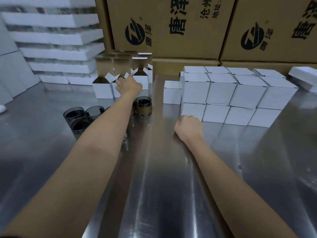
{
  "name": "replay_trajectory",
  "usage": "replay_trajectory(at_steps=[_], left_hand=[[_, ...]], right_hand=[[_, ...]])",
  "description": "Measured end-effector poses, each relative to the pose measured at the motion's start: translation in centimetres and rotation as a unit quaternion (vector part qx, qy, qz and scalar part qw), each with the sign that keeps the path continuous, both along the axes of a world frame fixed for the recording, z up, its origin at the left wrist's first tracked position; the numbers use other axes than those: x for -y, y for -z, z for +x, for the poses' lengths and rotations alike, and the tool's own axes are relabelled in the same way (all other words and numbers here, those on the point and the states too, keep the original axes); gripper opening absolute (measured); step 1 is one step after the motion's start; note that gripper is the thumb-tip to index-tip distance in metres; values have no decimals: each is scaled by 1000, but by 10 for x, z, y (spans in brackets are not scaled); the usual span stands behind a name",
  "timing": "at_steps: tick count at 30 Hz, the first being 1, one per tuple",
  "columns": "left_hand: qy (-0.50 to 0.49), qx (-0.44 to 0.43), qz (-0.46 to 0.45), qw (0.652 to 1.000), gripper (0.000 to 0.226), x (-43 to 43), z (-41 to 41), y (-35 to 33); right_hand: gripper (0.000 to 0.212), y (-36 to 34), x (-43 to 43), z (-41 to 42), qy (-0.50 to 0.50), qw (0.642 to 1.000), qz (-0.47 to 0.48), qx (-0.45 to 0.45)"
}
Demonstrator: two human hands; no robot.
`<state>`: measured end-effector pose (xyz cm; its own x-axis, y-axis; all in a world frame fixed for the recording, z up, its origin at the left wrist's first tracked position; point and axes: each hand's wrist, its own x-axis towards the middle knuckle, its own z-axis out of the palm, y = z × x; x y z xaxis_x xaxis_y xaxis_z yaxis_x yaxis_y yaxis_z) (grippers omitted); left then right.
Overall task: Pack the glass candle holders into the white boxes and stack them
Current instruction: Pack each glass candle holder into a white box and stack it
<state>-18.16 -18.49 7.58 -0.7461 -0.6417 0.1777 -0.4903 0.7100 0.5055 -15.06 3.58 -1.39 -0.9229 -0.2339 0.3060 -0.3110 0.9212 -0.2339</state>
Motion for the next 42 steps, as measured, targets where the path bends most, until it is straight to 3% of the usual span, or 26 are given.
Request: replay_trajectory(at_steps=[7,10,13,16,20,24,30,35,37,39,42], left_hand=[[8,42,-23,999,36,18,-22,11],[6,-7,-27,1000,32,18,-29,12],[2,-127,-41,991,35,12,-29,7],[-20,-290,-111,950,38,-2,-13,-7],[-15,-464,-215,859,31,-37,24,-31],[75,-549,-291,780,17,-80,67,-31],[174,-512,-383,749,18,-129,115,35],[226,-409,-419,778,20,-136,126,69],[239,-366,-429,790,33,-139,128,73],[270,-322,-425,801,54,-145,129,76],[309,-347,-365,807,56,-150,130,73]], right_hand=[[26,3,0,-5,-4,1000,-3,-2],[25,4,0,-6,-7,1000,-4,-4],[25,4,0,-6,-5,1000,-6,-7],[26,1,0,-4,-9,1000,-14,-1],[21,-7,-2,2,-26,998,-41,30],[27,-13,-13,10,-72,979,-184,40],[26,-14,-31,27,-46,908,-417,1],[34,-13,-42,35,-5,839,-542,55],[36,-9,-48,43,-16,825,-559,85],[37,-8,-52,50,-42,833,-544,96],[35,-11,-52,57,-52,819,-565,88]])
